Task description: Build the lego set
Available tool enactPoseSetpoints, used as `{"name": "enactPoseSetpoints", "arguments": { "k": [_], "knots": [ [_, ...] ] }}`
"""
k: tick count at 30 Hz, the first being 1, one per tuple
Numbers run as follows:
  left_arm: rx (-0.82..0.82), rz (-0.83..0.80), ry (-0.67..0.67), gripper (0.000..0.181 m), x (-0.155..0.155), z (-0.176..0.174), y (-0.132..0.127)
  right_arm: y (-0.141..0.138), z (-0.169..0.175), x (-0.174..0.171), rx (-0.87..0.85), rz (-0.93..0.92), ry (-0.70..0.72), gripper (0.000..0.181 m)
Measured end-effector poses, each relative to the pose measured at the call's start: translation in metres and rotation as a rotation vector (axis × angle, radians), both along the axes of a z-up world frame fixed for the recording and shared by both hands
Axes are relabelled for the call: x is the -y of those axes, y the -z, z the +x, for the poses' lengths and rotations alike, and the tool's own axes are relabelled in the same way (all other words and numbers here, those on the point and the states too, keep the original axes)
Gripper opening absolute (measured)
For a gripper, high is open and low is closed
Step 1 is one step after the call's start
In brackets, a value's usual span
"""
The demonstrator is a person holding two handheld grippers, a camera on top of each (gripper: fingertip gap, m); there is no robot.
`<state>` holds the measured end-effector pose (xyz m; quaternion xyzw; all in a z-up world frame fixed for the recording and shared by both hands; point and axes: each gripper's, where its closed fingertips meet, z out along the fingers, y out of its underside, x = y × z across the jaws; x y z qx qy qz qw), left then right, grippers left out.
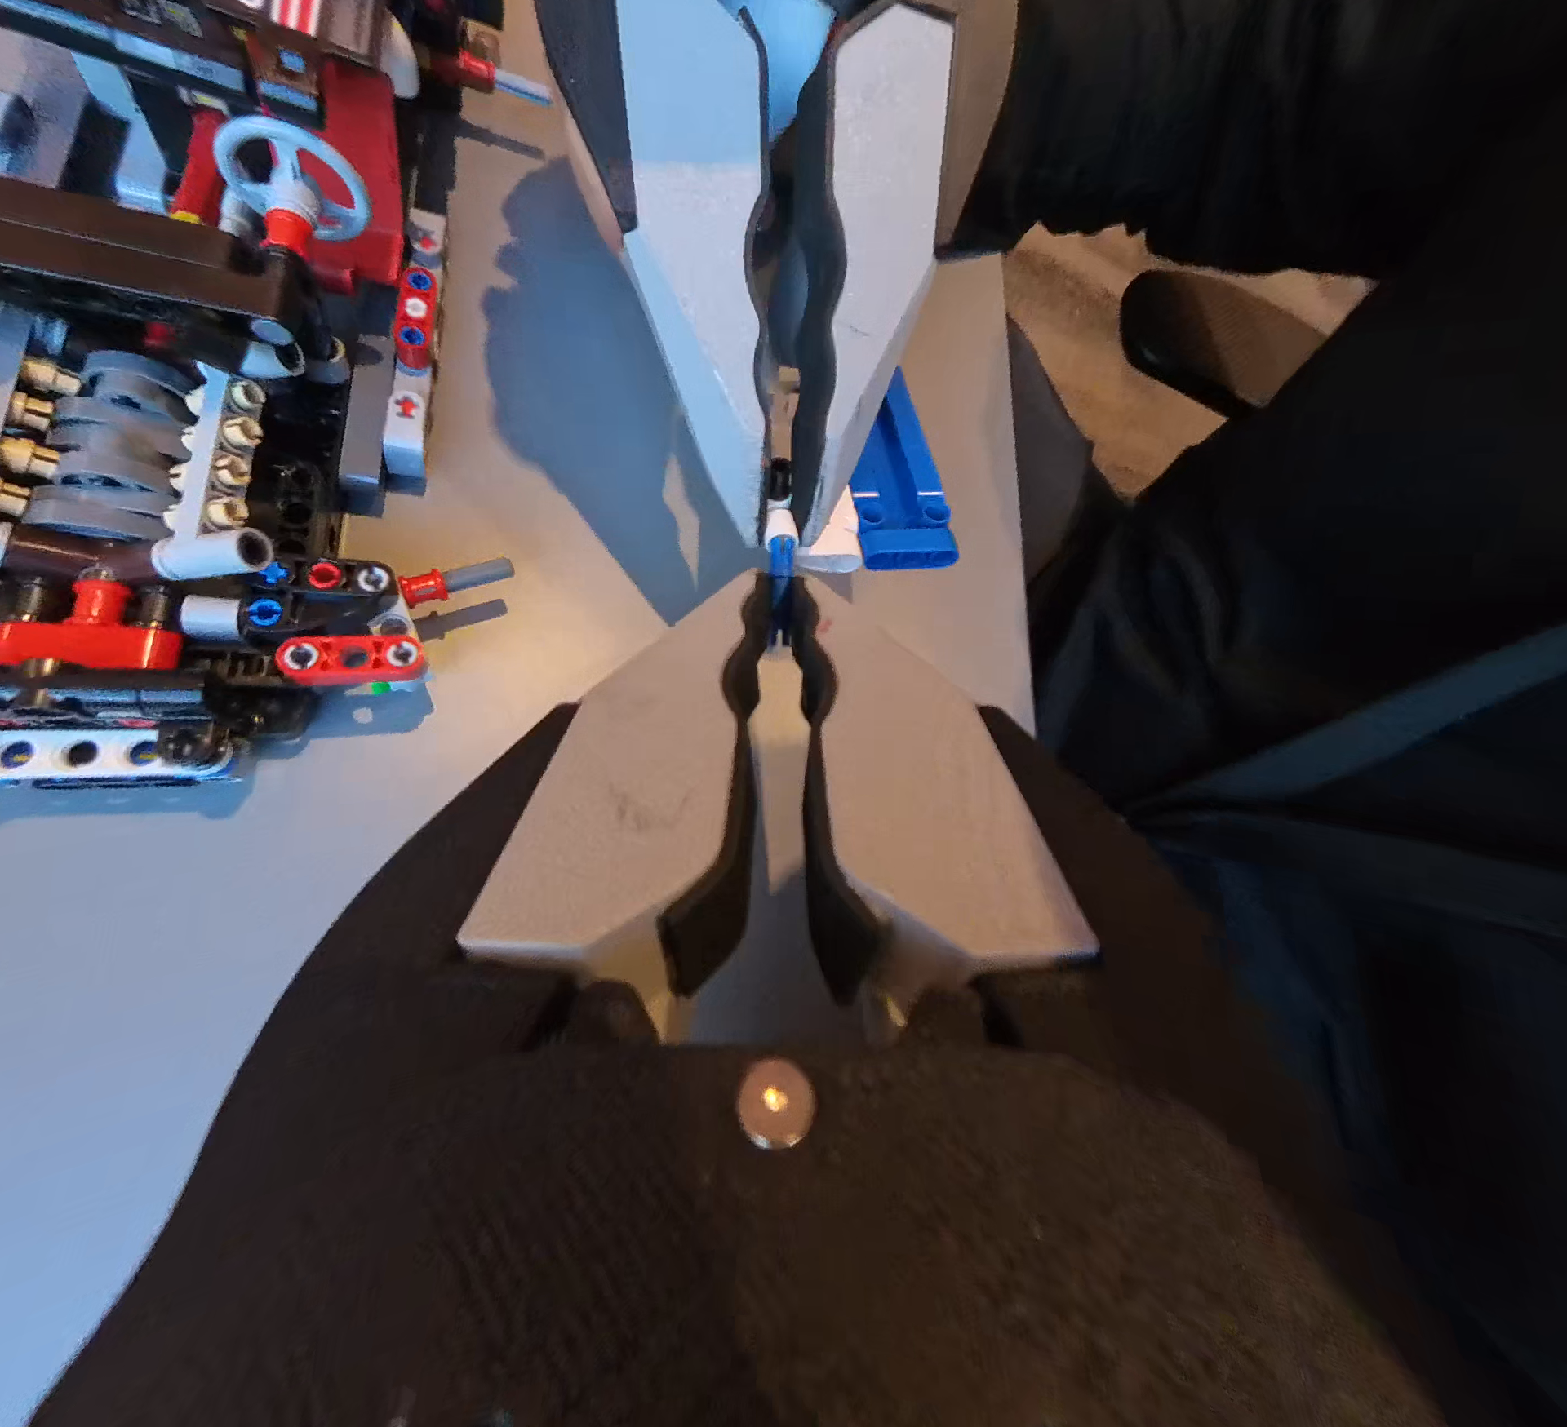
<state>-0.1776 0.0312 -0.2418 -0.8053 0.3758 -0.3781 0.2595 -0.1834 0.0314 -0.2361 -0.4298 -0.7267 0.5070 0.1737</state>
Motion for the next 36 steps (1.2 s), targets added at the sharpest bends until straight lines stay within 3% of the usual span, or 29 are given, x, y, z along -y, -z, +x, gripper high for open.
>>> {"name": "enactPoseSetpoints", "arguments": {
  "k": [9, 17, 30, 36],
  "knots": [
    [0.030, -0.099, -0.014, 0.001, 0.001, -0.001, 0.002, 0.002, -0.001, -0.001, 0.007, 0.013, 0.007, 0.004],
    [-0.062, -0.154, -0.013, 0.001, 0.003, -0.003, 0.028, 0.028, -0.001, -0.001, 0.053, 0.253, 0.011, 0.005],
    [-0.170, -0.047, -0.003, 0.000, -0.001, -0.001, 0.038, 0.039, 0.002, -0.002, 0.083, 0.342, -0.001, 0.004],
    [-0.208, -0.003, -0.065, 0.001, -0.004, -0.002, 0.038, 0.039, 0.002, -0.005, 0.065, 0.379, 0.022, 0.004]
  ]
}}
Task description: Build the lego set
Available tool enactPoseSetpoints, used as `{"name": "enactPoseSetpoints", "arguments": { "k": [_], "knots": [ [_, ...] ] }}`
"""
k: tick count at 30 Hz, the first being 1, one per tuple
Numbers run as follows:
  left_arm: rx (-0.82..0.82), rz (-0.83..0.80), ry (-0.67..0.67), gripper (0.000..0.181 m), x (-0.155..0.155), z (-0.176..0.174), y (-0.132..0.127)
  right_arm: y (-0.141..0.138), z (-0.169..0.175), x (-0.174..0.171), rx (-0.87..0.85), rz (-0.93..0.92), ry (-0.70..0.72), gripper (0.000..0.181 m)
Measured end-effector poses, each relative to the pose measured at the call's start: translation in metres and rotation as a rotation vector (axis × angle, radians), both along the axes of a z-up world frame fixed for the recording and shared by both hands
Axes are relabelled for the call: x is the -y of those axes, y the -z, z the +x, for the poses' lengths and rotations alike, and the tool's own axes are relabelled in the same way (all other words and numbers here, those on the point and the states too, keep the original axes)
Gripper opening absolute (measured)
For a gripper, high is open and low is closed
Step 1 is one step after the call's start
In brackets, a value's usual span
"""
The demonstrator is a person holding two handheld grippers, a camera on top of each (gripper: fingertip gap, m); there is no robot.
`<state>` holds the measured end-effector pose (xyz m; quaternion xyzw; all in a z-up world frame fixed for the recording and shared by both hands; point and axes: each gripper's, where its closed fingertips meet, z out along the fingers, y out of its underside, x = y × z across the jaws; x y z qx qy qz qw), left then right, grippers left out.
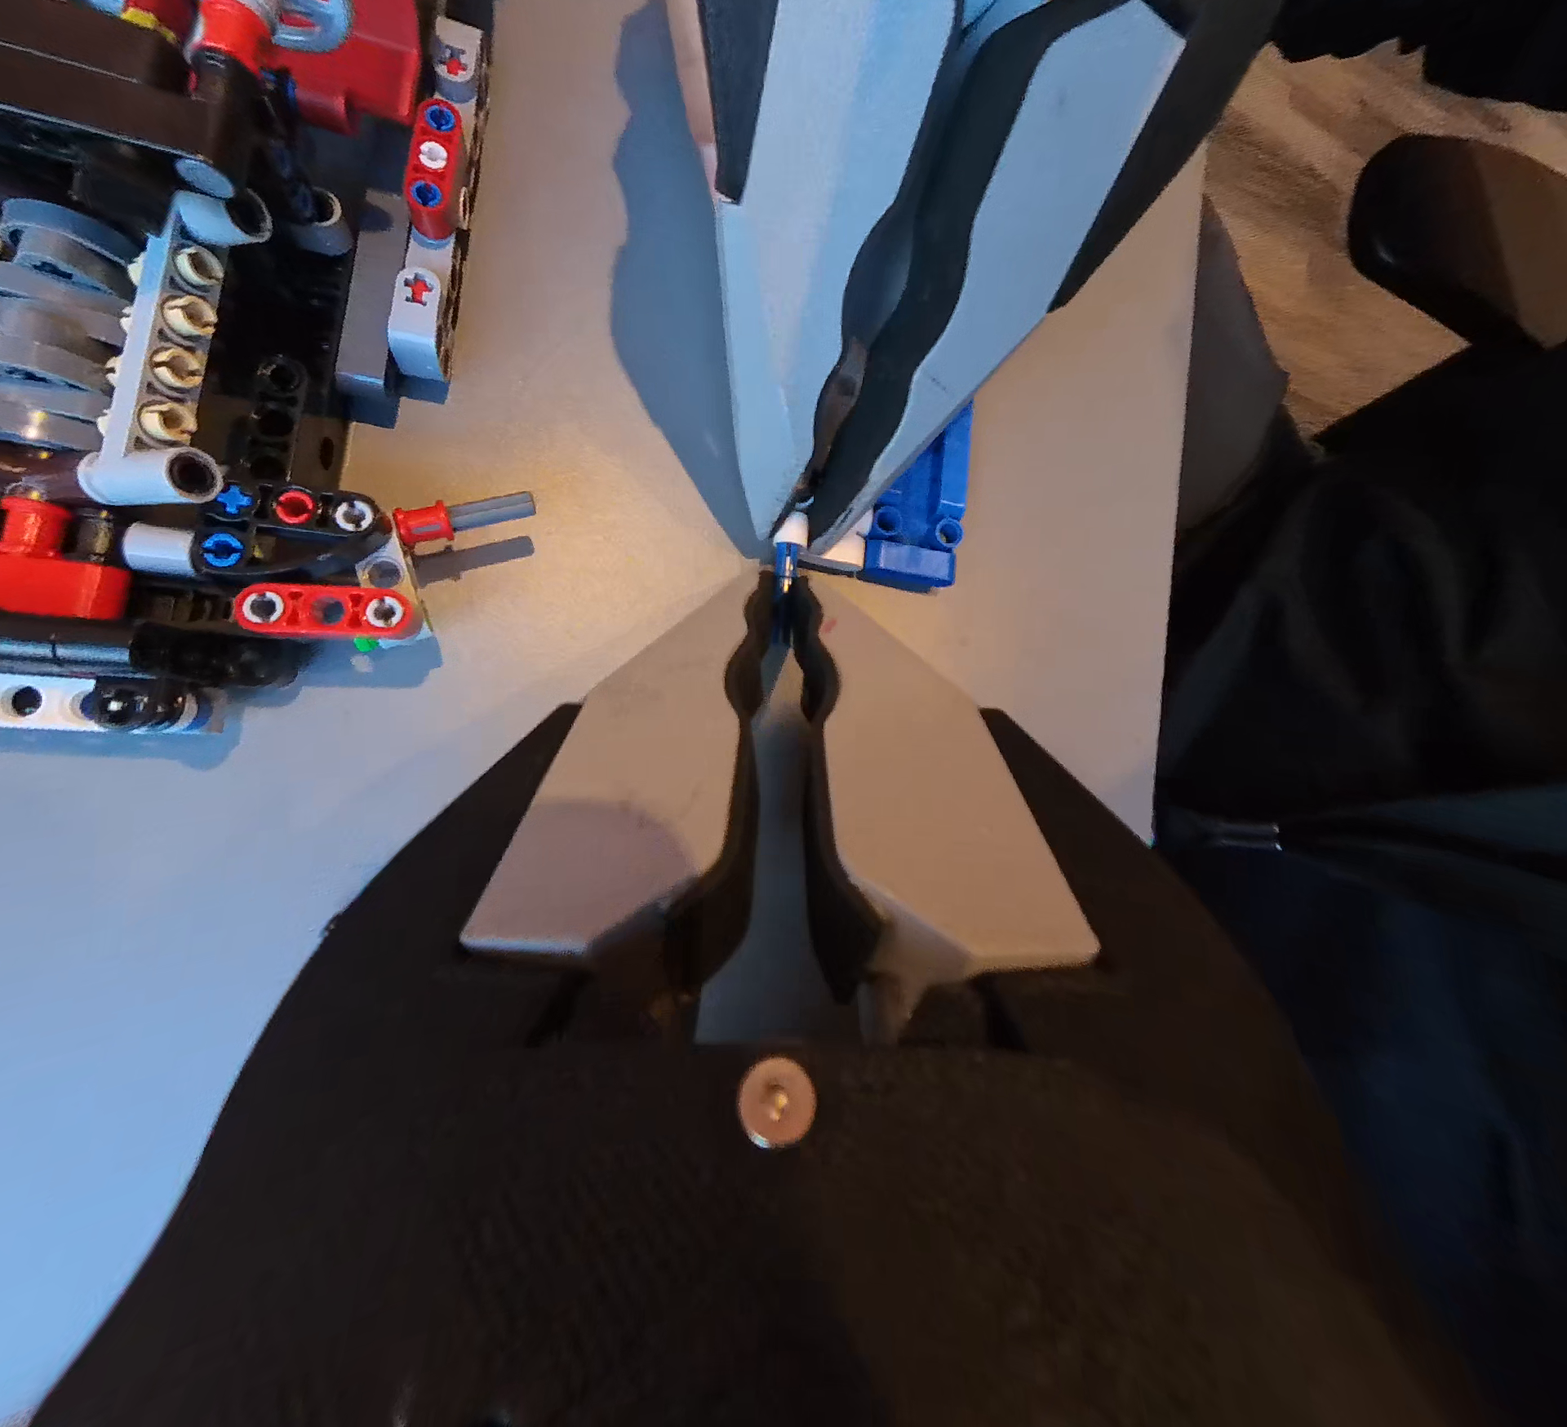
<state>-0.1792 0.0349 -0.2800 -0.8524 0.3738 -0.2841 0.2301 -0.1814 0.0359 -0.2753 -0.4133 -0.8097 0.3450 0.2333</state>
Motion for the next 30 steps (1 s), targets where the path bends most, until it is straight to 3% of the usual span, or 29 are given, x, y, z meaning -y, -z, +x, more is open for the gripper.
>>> {"name": "enactPoseSetpoints", "arguments": {
  "k": [11, 15, 27, 30],
  "knots": [
    [-0.214, 0.126, -0.025, 0.001, -0.004, -0.004, 0.002, 0.001, -0.002, -0.003, 0.067, -0.086, 0.047, 0.004],
    [-0.075, 0.004, 0.024, 0.000, 0.002, 0.005, 0.001, 0.000, 0.000, 0.003, 0.020, -0.020, 0.011, 0.005],
    [-0.021, 0.064, 0.048, 0.001, 0.005, 0.005, 0.000, 0.000, -0.001, 0.007, 0.003, -0.030, -0.009, 0.004],
    [-0.002, 0.038, 0.026, 0.018, 0.005, -0.002, -0.005, 0.000, -0.001, 0.007, -0.001, -0.021, -0.008, 0.004]
  ]
}}
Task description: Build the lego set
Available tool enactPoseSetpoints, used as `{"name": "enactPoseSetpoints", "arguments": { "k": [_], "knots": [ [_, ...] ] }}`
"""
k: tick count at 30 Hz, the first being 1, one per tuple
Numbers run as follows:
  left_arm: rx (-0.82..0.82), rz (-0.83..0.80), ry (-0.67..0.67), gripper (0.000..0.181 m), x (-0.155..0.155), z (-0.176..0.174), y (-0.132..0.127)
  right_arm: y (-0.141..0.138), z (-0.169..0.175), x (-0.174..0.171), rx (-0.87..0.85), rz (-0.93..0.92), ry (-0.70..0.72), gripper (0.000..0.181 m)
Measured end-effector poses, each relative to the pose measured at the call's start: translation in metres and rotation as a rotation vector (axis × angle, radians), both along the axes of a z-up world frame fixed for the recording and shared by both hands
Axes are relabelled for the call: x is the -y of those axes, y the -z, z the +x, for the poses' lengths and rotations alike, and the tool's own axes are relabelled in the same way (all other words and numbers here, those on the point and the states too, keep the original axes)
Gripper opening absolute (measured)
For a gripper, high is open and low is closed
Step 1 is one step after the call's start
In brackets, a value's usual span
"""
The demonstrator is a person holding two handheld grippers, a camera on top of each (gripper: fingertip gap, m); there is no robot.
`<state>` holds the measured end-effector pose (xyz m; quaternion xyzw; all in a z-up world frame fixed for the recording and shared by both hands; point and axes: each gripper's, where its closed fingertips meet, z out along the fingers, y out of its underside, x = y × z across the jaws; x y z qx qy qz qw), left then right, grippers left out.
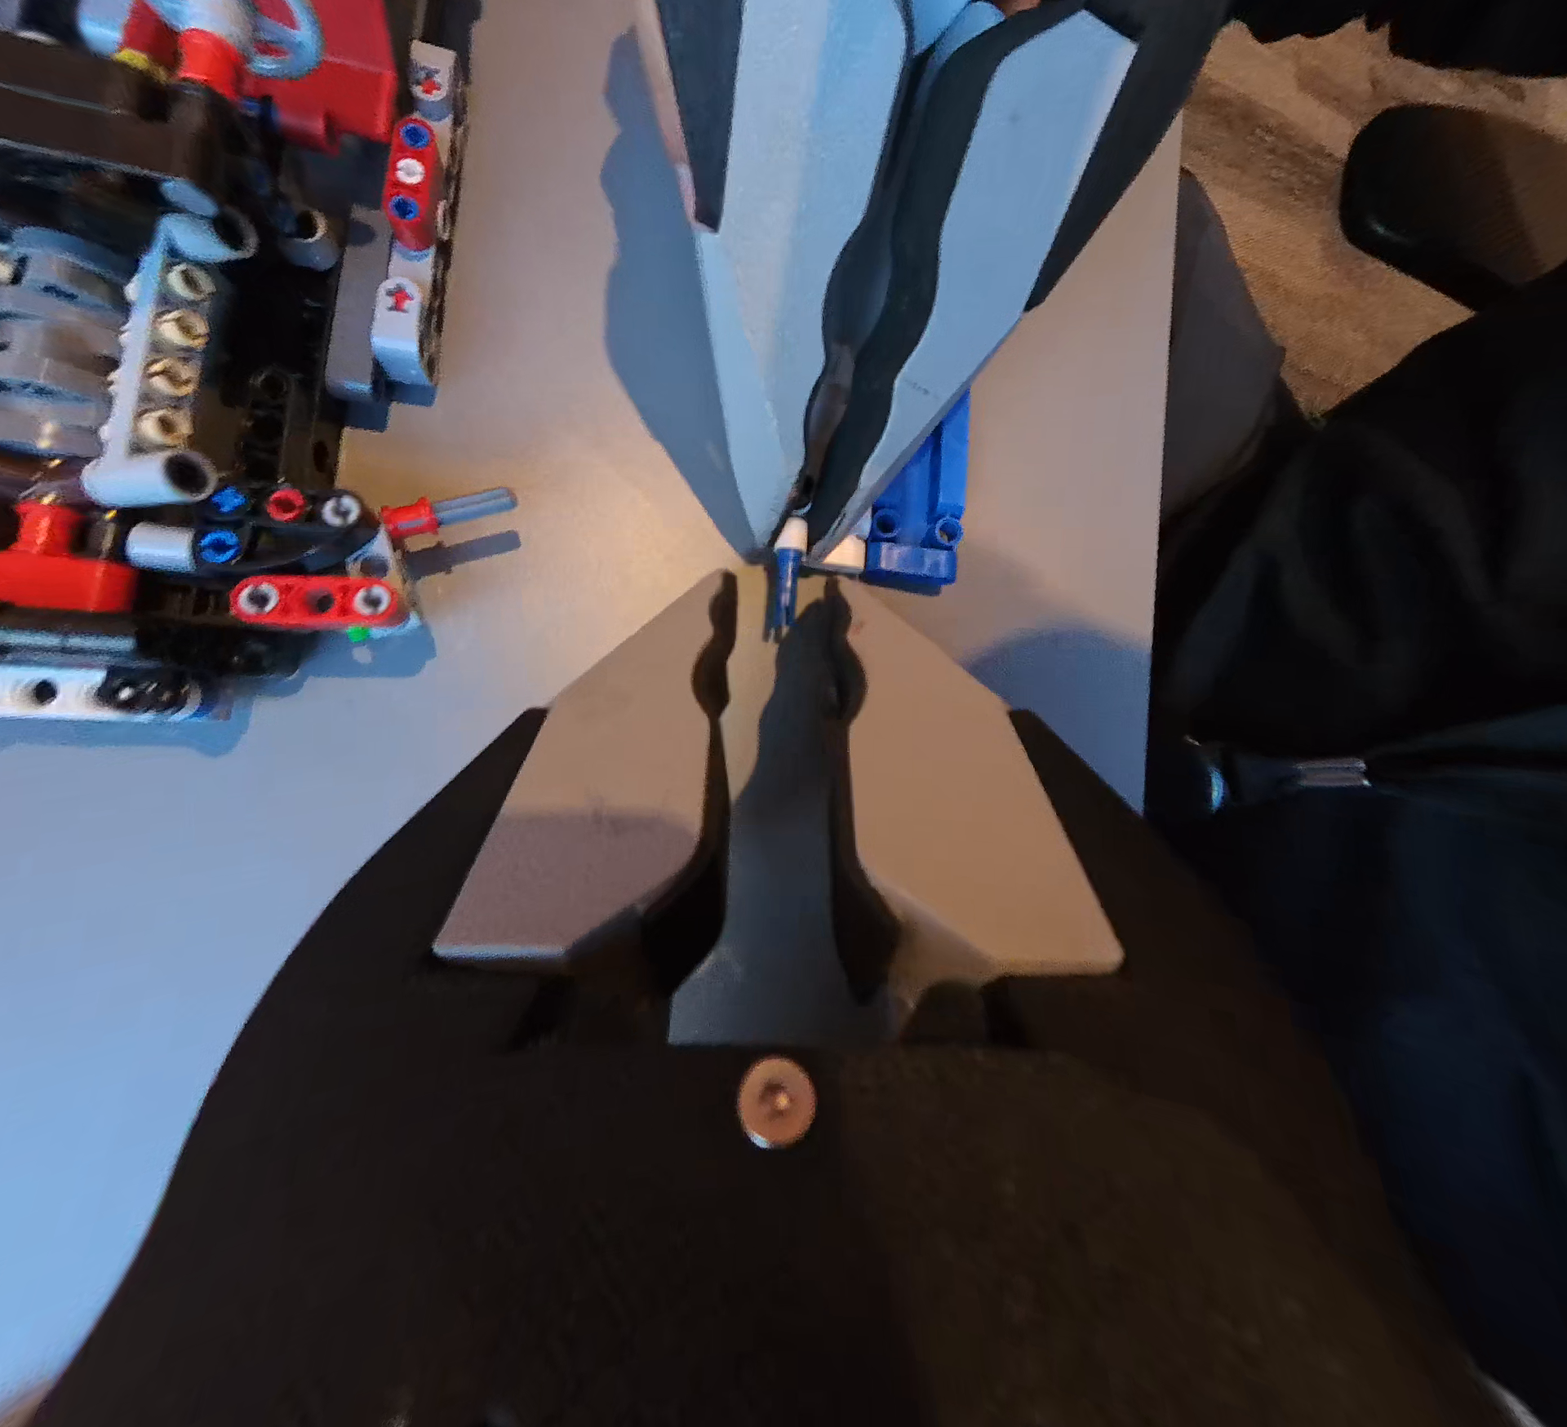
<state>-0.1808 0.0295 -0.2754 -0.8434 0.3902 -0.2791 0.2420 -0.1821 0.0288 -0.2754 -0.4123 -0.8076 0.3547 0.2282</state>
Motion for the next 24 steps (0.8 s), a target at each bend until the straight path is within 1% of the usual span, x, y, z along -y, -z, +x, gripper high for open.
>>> {"name": "enactPoseSetpoints", "arguments": {
  "k": [3, 6, 11, 16, 19, 21, 24],
  "knots": [
    [0.001, 0.018, -0.025, 0.014, 0.000, -0.011, -0.008, 0.000, 0.000, 0.000, -0.003, 0.003, 0.000, 0.004],
    [-0.007, 0.044, -0.007, 0.008, 0.003, -0.011, -0.012, 0.000, 0.000, 0.000, 0.003, -0.004, -0.001, 0.004],
    [-0.059, 0.036, 0.029, 0.002, 0.004, 0.001, 0.005, 0.000, 0.001, 0.001, -0.001, 0.001, -0.007, 0.004],
    [-0.119, 0.059, 0.065, 0.001, 0.004, 0.002, 0.005, 0.001, 0.001, 0.001, 0.006, -0.003, -0.006, 0.004],
    [-0.183, 0.025, 0.077, 0.000, 0.002, 0.004, 0.006, 0.001, 0.002, 0.001, 0.008, 0.004, -0.002, 0.004],
    [-0.173, 0.009, 0.082, 0.000, 0.002, 0.004, 0.006, 0.001, 0.002, 0.000, 0.006, 0.007, 0.003, 0.005],
    [-0.090, 0.005, 0.051, 0.001, 0.002, 0.005, 0.006, 0.001, 0.002, 0.000, 0.015, -0.010, 0.008, 0.005]
  ]
}}
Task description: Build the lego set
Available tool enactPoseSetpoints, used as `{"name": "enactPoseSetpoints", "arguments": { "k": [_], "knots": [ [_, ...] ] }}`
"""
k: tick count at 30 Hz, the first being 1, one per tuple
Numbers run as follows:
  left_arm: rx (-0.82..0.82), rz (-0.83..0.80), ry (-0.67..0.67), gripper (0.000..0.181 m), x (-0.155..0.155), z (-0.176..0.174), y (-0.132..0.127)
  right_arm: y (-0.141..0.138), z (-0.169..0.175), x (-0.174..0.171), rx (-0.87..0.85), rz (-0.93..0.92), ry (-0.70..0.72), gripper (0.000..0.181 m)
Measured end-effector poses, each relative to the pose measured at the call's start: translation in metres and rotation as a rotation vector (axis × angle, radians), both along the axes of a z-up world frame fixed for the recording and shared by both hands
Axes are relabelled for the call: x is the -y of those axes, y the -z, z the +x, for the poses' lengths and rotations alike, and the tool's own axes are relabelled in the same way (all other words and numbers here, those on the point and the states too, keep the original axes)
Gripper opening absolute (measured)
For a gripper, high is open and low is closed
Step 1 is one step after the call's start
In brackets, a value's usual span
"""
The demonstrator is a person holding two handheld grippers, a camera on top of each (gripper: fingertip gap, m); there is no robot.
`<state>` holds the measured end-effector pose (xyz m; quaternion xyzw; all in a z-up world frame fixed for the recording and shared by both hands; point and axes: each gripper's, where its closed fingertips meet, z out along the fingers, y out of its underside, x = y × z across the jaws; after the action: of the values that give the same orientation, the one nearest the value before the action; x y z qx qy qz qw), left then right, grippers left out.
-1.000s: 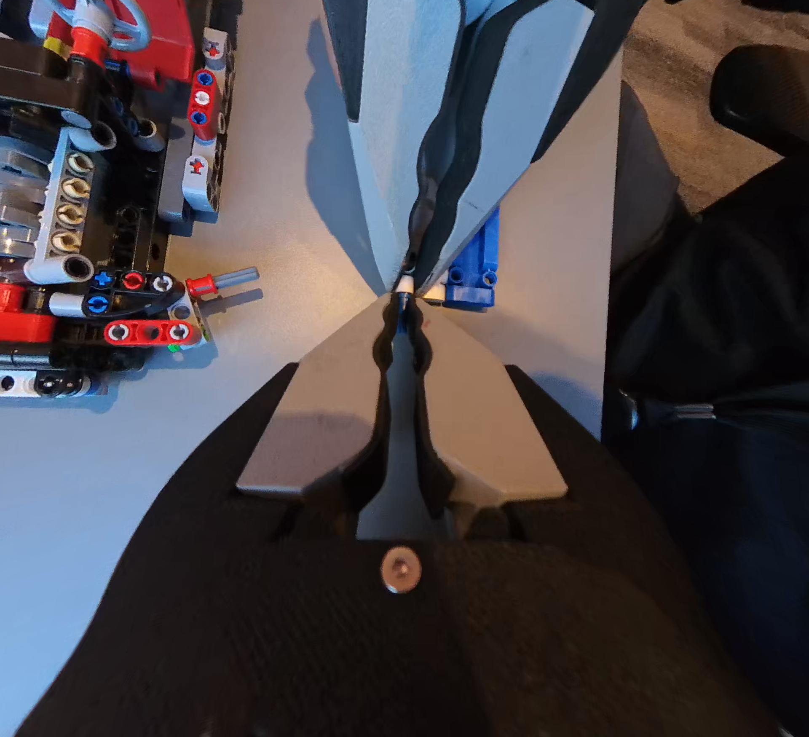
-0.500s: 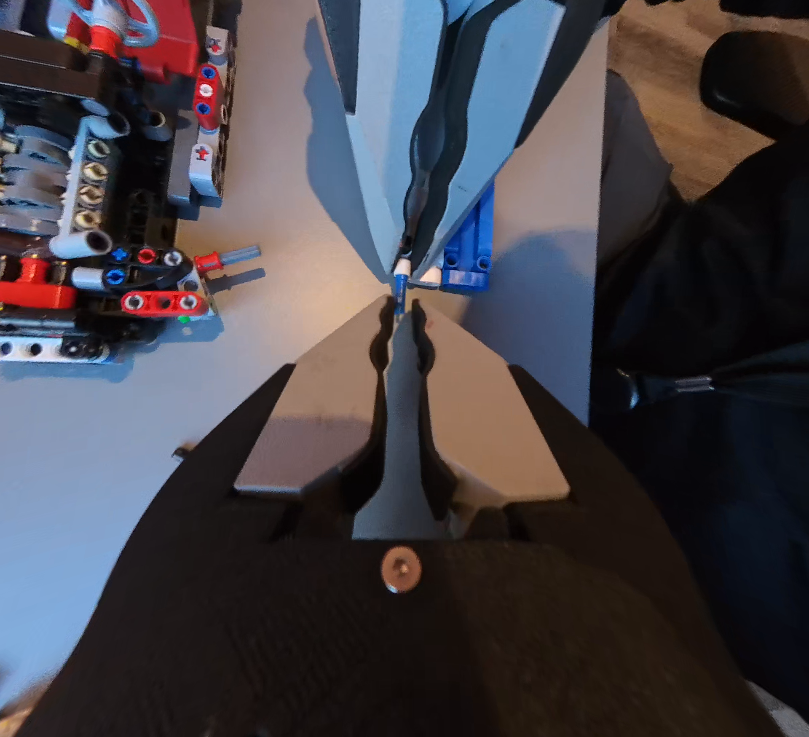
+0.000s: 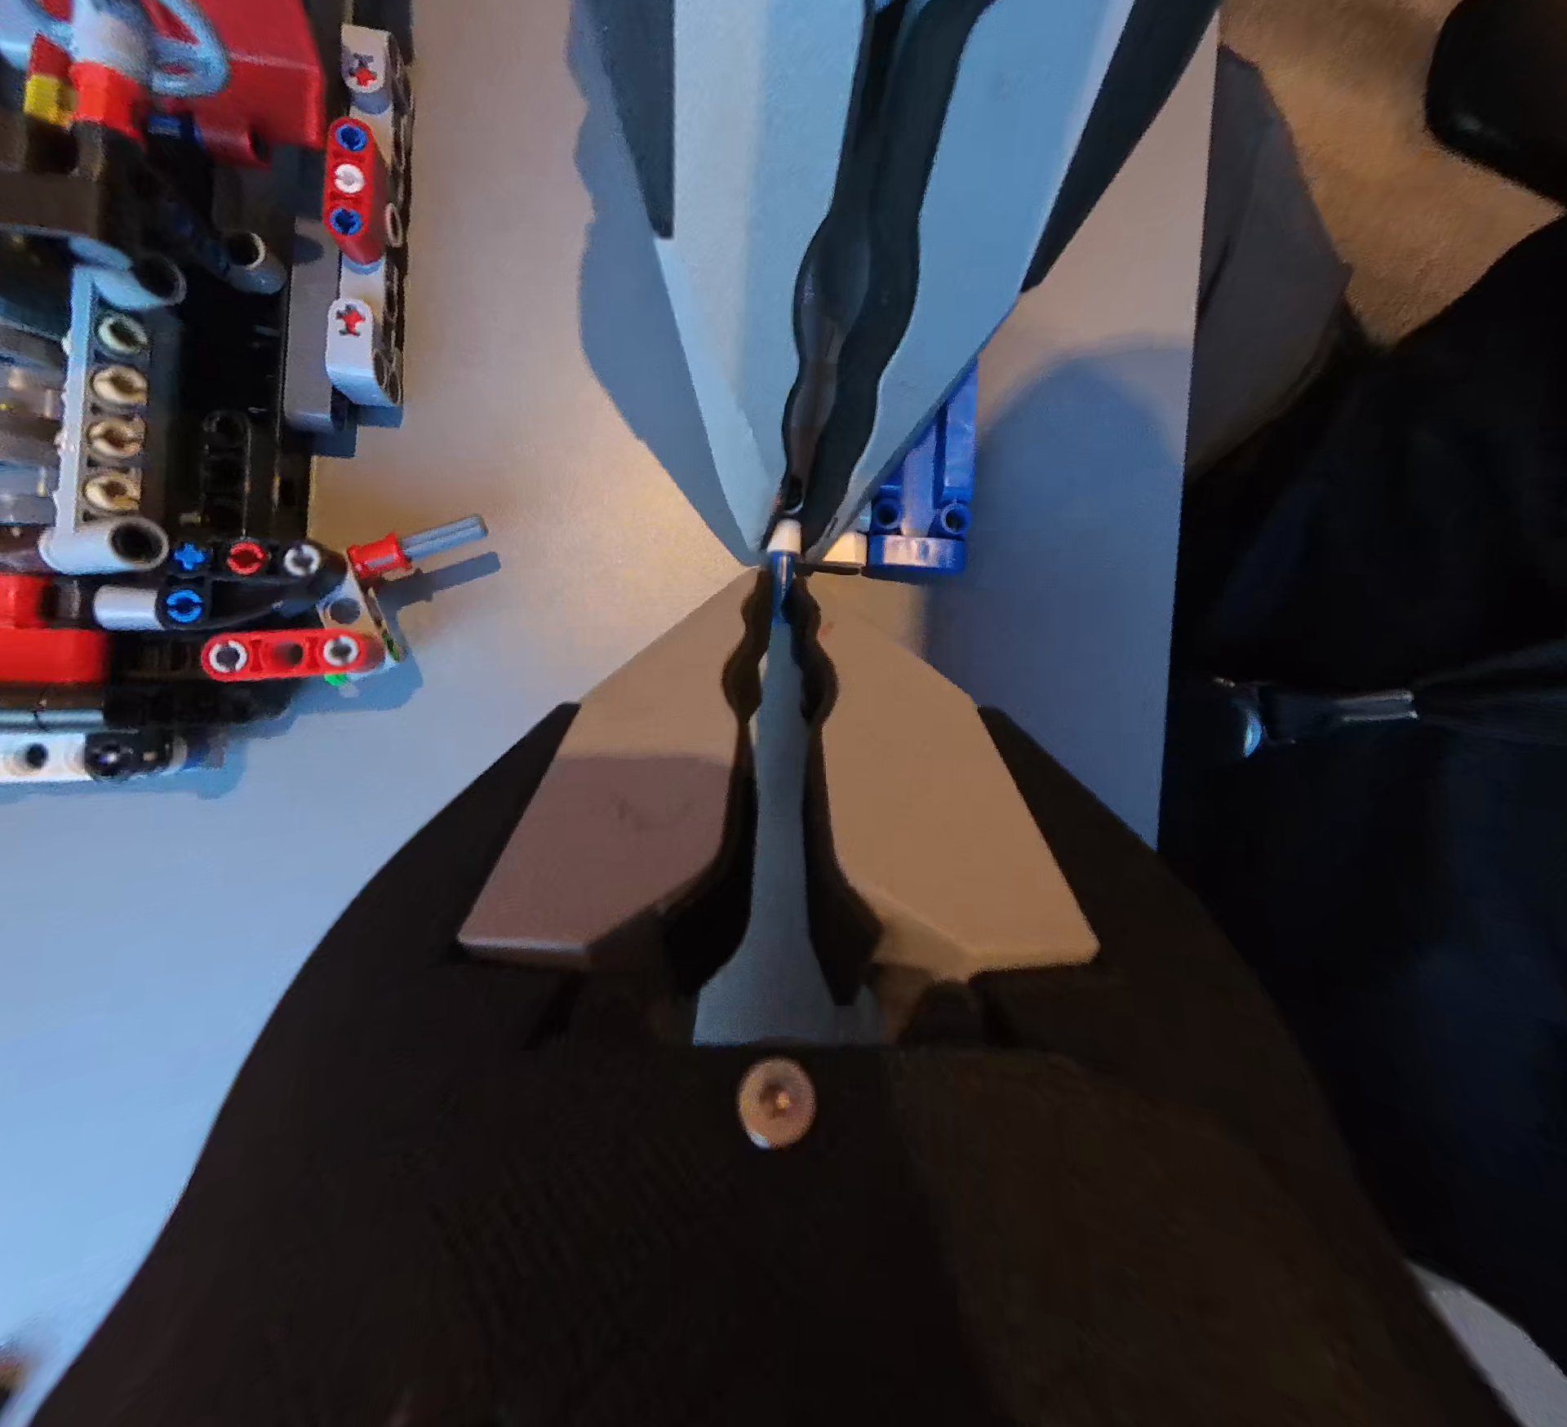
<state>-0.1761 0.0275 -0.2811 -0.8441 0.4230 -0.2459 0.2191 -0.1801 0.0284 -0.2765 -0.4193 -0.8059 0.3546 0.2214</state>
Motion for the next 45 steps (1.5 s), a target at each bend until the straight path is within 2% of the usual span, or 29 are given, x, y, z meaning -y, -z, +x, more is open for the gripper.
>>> {"name": "enactPoseSetpoints", "arguments": {
  "k": [5, 7, 10, 13, 16, 20, 23, 25, 28, 31, 37, 42, 45],
  "knots": [
    [0.205, -0.048, -0.061, 0.003, 0.001, 0.002, -0.003, 0.000, 0.000, 0.002, 0.027, -0.045, -0.011, 0.004],
    [0.278, -0.115, -0.090, 0.018, 0.004, 0.000, -0.008, 0.000, 0.000, 0.002, 0.016, -0.032, -0.011, 0.004],
    [0.315, -0.099, -0.132, 0.019, 0.007, -0.016, -0.020, -0.004, 0.000, 0.000, -0.022, -0.011, 0.004, 0.004],
    [0.245, -0.011, -0.188, 0.019, 0.014, -0.044, -0.027, -0.006, 0.001, -0.002, -0.036, -0.011, 0.016, 0.007],
    [0.185, 0.058, -0.233, 0.022, 0.028, -0.067, -0.029, -0.010, 0.002, -0.007, -0.043, -0.034, 0.045, 0.020],
    [0.107, 0.158, -0.290, 0.028, 0.038, -0.086, -0.018, -0.020, 0.002, -0.011, -0.067, -0.114, 0.069, 0.028],
    [0.027, 0.278, -0.321, 0.035, 0.030, -0.100, -0.011, -0.024, 0.003, -0.016, -0.081, -0.127, 0.081, 0.031],
    [-0.006, 0.360, -0.314, 0.033, 0.025, -0.106, -0.012, -0.036, 0.004, -0.019, -0.145, -0.121, 0.084, 0.031],
    [-0.043, 0.469, -0.303, 0.034, 0.017, -0.114, -0.019, -0.059, 0.007, -0.030, -0.283, -0.097, 0.116, 0.031],
    [-0.055, 0.582, -0.328, 0.034, 0.006, -0.128, -0.031, -0.068, 0.010, -0.052, -0.365, -0.025, 0.207, 0.035],
    [0.014, 0.547, -0.352, 0.040, -0.005, -0.132, -0.034, -0.076, 0.006, -0.077, -0.429, -0.061, 0.303, 0.038],
    [-0.001, 0.626, -0.386, 0.018, -0.011, -0.139, -0.042, -0.078, 0.006, -0.086, -0.455, -0.088, 0.335, 0.034],
    [-0.034, 0.635, -0.385, 0.016, -0.013, -0.140, -0.039, -0.076, 0.006, -0.086, -0.440, -0.095, 0.331, 0.034]
  ]
}}
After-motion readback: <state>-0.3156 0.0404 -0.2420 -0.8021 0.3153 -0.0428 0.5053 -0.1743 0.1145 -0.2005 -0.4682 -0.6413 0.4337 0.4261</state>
